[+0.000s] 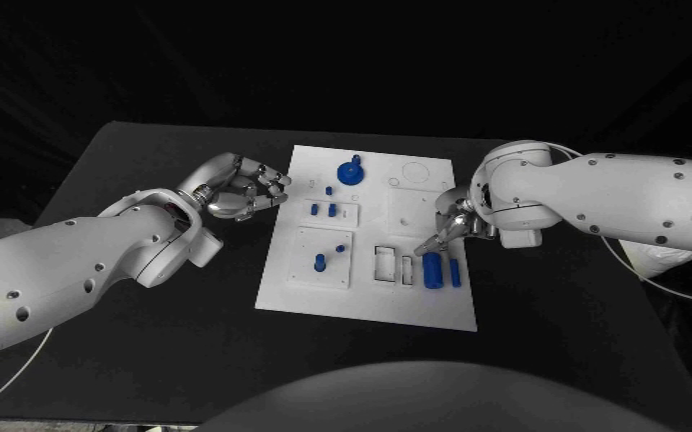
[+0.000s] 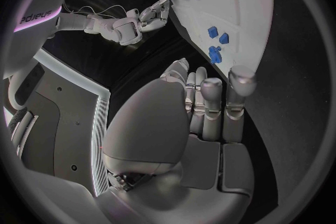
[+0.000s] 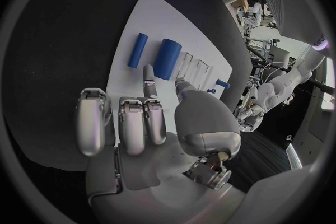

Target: Assemble the parts on the task board

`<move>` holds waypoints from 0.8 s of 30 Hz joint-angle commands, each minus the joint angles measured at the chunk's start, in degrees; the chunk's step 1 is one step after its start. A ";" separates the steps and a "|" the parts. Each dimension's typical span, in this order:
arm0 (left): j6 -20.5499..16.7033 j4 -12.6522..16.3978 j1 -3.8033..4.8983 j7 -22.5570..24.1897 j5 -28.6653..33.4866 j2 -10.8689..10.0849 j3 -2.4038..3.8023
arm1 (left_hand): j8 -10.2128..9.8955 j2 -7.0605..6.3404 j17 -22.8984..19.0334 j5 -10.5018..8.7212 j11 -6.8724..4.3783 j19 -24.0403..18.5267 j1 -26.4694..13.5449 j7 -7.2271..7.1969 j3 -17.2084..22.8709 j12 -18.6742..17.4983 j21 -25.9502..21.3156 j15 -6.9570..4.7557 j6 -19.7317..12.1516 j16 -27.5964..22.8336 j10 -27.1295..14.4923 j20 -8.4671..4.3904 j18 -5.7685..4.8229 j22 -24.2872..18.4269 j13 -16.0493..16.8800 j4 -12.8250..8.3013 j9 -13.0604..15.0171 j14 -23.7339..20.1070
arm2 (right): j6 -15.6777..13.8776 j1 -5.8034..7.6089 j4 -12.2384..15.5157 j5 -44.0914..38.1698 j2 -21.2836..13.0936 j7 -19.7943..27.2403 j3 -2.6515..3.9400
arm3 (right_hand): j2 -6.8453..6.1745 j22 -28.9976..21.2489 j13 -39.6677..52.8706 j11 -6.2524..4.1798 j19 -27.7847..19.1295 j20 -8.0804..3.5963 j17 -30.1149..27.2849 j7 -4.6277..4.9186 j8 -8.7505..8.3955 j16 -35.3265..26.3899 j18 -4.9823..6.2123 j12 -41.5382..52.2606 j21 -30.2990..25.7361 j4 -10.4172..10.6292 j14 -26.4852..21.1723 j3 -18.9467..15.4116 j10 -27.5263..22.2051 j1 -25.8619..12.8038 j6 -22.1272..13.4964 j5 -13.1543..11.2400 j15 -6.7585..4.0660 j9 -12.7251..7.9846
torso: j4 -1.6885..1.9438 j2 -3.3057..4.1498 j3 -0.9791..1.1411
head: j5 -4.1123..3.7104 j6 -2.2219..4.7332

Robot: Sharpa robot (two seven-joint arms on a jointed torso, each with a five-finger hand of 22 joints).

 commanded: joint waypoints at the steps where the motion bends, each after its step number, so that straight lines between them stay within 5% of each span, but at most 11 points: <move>1: 0.85 0.07 0.01 0.07 0.33 0.15 0.04 | -0.27 0.32 -0.05 0.29 0.25 -0.29 0.05 0.30 0.41 0.20 -0.18 -0.02 0.07 -0.34 -0.26 0.08 0.92 5.45 -0.08 -0.05 -0.02 -0.23 | 0.51 -0.29 -0.16 -0.17 0.15 -0.11 -0.02 | -0.20 11.15 15.08 0.27 -0.35 0.27 15.09 0.21 -0.31 0.20 0.40 0.22 -0.52 -0.48 5.88 -0.03 5.96 0.52 -0.09 0.33 0.48 -0.06 | -0.03 0.09 -0.06 | 0.01 0.01; 18: 1.05 0.05 0.01 -0.14 0.33 0.30 0.03 | -0.29 0.31 -0.11 0.34 0.26 -0.29 0.06 0.28 0.43 0.20 -0.19 -0.02 0.04 -0.37 -0.26 0.08 0.91 5.45 -0.09 -0.07 -0.02 -0.26 | 0.27 -2.01 -1.42 1.35 0.69 0.11 -0.02 | 0.03 10.20 15.08 0.35 -2.02 0.72 15.09 0.32 -0.96 0.20 1.08 0.22 -3.53 -3.24 5.88 1.00 5.96 2.59 -0.44 2.15 0.83 0.54 | 0.04 0.07 0.02 | 0.23 0.01; 24: 1.11 0.05 0.01 -0.25 0.33 0.28 0.02 | -0.31 0.31 -0.15 0.43 0.27 -0.30 0.05 0.28 0.45 0.21 -0.25 -0.01 0.01 -0.39 -0.27 0.09 0.92 5.45 -0.09 -0.06 -0.03 -0.28 | -0.22 -2.36 -1.73 2.16 0.77 0.16 -0.02 | 0.02 10.06 15.08 0.21 -2.23 0.68 15.09 0.18 -1.12 0.20 1.19 0.22 -4.19 -5.44 5.88 2.29 5.96 4.24 -0.52 8.52 0.73 1.45 | -0.03 0.07 -0.01 | 0.33 0.01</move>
